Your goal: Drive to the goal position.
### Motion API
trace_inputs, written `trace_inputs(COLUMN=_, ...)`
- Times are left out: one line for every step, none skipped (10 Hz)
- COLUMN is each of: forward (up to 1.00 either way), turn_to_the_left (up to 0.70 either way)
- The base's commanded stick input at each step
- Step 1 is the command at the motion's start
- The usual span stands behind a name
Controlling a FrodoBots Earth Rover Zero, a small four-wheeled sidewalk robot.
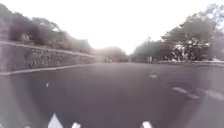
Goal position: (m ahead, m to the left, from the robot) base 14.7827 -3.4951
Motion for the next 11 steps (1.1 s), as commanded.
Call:
trace_inputs(forward=0.70, turn_to_the_left=-0.07)
trace_inputs(forward=0.70, turn_to_the_left=0.00)
trace_inputs(forward=0.70, turn_to_the_left=0.00)
trace_inputs(forward=0.70, turn_to_the_left=0.00)
trace_inputs(forward=0.70, turn_to_the_left=-0.24)
trace_inputs(forward=0.70, turn_to_the_left=-0.21)
trace_inputs(forward=0.70, turn_to_the_left=-0.19)
trace_inputs(forward=0.70, turn_to_the_left=0.00)
trace_inputs(forward=0.70, turn_to_the_left=0.00)
trace_inputs(forward=0.70, turn_to_the_left=0.00)
trace_inputs(forward=0.70, turn_to_the_left=0.00)
